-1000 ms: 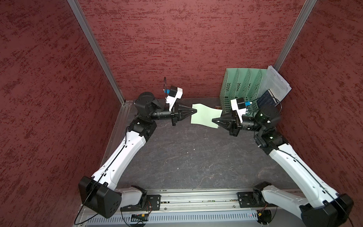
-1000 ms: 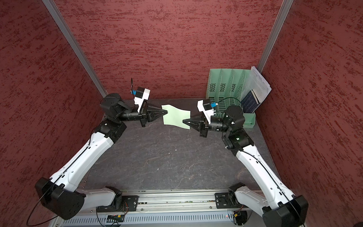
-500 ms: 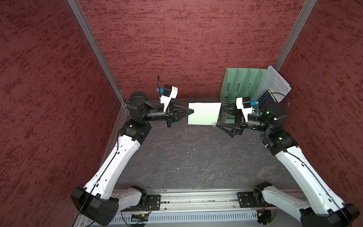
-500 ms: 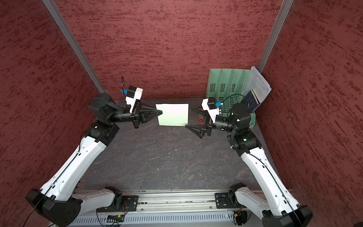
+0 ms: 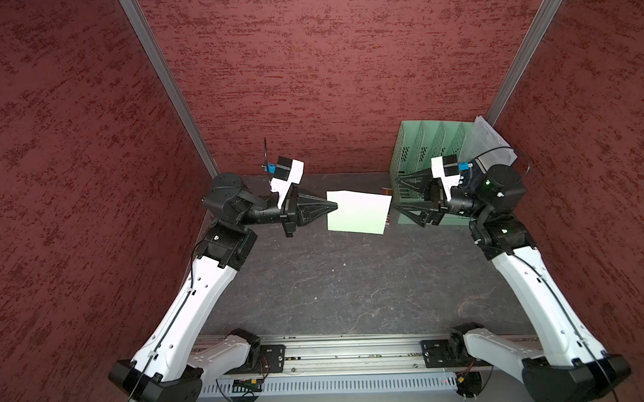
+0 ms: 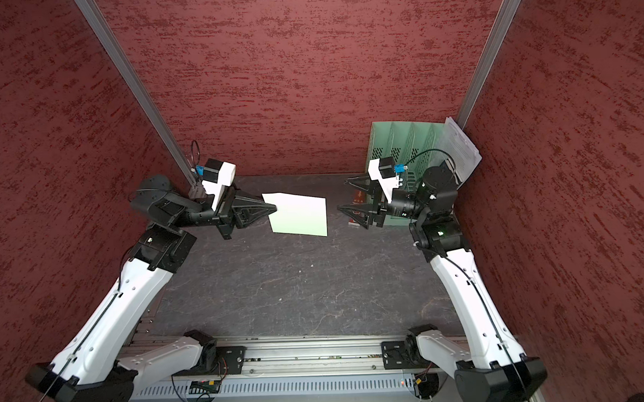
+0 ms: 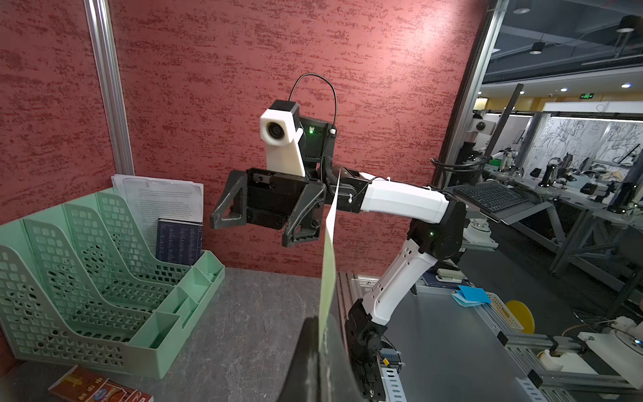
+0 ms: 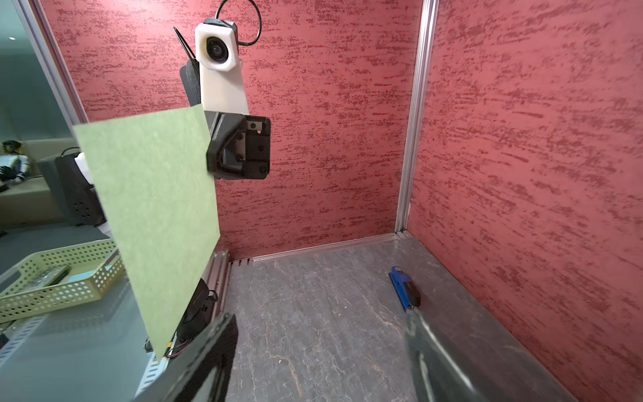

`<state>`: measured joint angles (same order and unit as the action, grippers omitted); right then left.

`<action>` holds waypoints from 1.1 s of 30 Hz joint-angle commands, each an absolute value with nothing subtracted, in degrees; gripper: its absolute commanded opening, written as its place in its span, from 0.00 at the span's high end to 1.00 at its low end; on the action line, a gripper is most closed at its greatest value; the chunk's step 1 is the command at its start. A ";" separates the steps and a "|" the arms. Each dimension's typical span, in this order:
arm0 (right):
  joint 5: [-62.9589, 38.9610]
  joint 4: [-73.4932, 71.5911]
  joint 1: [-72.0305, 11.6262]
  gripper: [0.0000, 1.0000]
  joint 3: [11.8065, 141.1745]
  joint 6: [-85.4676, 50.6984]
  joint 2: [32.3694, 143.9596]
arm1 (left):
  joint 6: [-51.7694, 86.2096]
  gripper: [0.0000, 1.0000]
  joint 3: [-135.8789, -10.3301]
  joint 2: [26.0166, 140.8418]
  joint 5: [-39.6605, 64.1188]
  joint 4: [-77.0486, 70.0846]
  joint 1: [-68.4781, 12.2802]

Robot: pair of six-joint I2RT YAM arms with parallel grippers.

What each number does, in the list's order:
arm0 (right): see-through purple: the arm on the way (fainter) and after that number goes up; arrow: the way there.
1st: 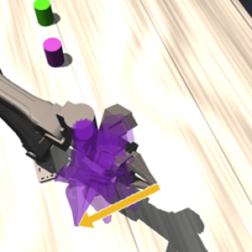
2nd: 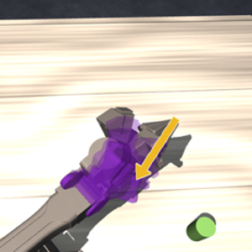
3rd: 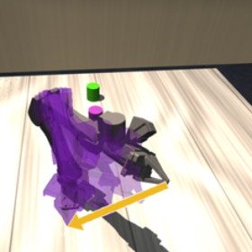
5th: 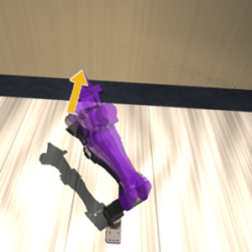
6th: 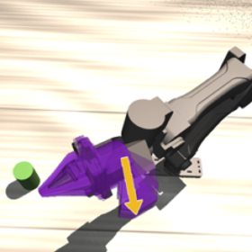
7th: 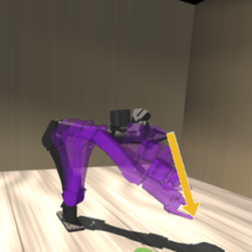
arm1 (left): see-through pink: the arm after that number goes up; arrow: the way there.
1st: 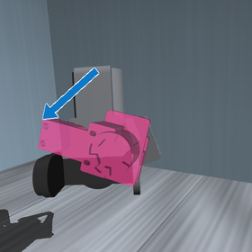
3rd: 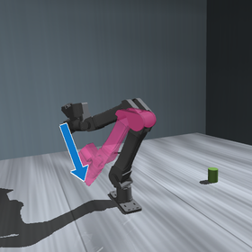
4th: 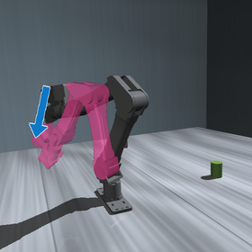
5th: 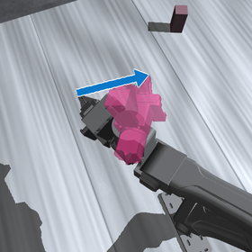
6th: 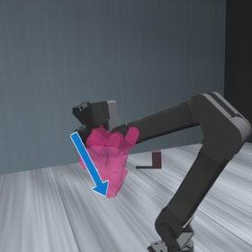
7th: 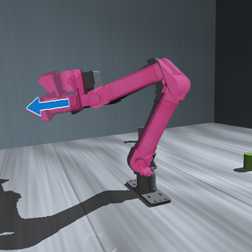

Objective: Fold the square paper along the opposite sides
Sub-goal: Fold the paper.

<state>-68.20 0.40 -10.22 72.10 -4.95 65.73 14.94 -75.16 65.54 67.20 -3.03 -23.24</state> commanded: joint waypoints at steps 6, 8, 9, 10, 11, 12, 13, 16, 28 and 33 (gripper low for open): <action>-71.80 -2.98 -14.69 0.22 73.44 -8.35 65.92 | 17.14 1.00 -74.95 68.62 66.45 -9.61 -24.76; -71.45 -2.00 -15.52 0.22 73.65 -7.63 65.92 | 17.06 1.00 -75.36 69.31 66.32 -9.79 -25.04; -71.32 -1.56 -15.98 0.22 73.74 -7.31 65.79 | 16.92 1.00 -75.65 69.66 66.34 -9.77 -25.21; -71.28 -1.25 -16.23 0.22 73.79 -7.06 65.83 | 16.79 1.00 -75.76 69.91 66.31 -9.62 -25.30; -71.14 -0.87 -16.59 0.22 73.83 -6.79 65.83 | 16.57 1.00 -75.94 70.17 66.17 -9.44 -25.31; -71.08 -0.42 -16.94 0.22 74.00 -6.47 65.83 | 16.30 1.00 -76.02 70.39 65.90 -9.14 -25.40; -70.97 -0.04 -17.28 0.22 74.00 -6.21 65.90 | 15.90 1.00 -76.14 70.49 65.63 -8.91 -25.40; -70.54 1.91 -18.31 0.23 74.43 -4.79 65.79 | 14.18 1.00 -76.39 70.50 64.15 -6.95 -25.47; -69.26 5.01 -20.47 0.23 74.40 -2.38 65.30 | 8.10 1.00 -78.15 69.87 59.79 0.87 -25.40; -68.91 4.88 -20.73 0.24 74.49 -2.45 65.72 | 7.64 1.00 -77.87 69.96 59.69 1.42 -25.49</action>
